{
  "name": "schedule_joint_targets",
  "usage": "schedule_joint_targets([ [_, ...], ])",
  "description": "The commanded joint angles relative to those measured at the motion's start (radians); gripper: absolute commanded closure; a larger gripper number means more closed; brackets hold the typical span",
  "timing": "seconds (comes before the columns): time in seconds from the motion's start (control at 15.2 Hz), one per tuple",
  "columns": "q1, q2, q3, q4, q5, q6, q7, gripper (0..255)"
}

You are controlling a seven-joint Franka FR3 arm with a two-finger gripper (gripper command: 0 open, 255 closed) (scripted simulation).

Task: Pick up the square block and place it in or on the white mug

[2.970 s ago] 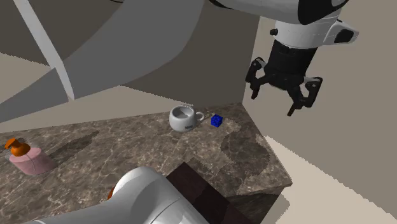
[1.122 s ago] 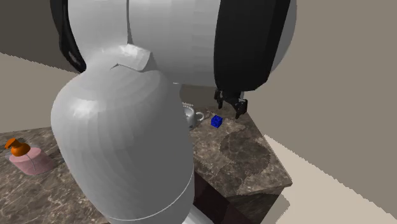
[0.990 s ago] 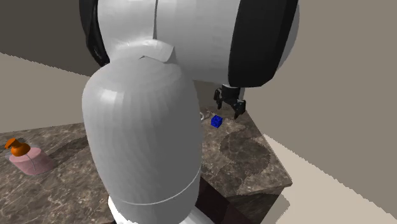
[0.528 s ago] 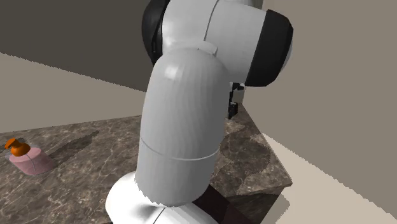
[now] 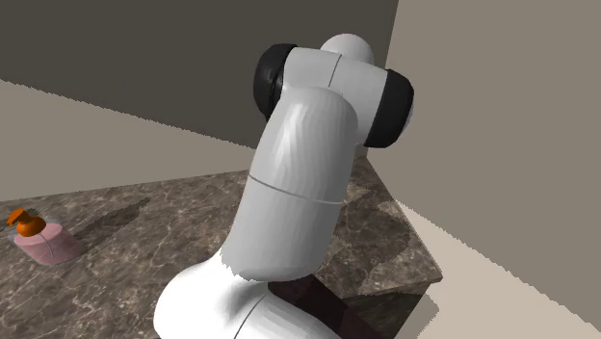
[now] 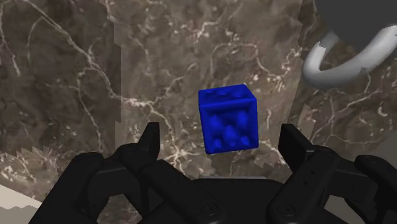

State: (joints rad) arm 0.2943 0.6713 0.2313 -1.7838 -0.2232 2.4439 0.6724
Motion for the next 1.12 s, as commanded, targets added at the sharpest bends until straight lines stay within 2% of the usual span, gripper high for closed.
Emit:
schedule_joint_targets([
  [0.0,0.023,0.07,-0.009,0.08,-0.008,-0.013,0.015,0],
  [0.53,0.037,0.152,-0.027,0.109,-0.024,0.041,0.024,0],
  [0.99,0.037,0.152,-0.027,0.109,-0.024,0.041,0.024,0],
  [1.06,0.037,0.152,-0.027,0.109,-0.024,0.041,0.024,255],
])
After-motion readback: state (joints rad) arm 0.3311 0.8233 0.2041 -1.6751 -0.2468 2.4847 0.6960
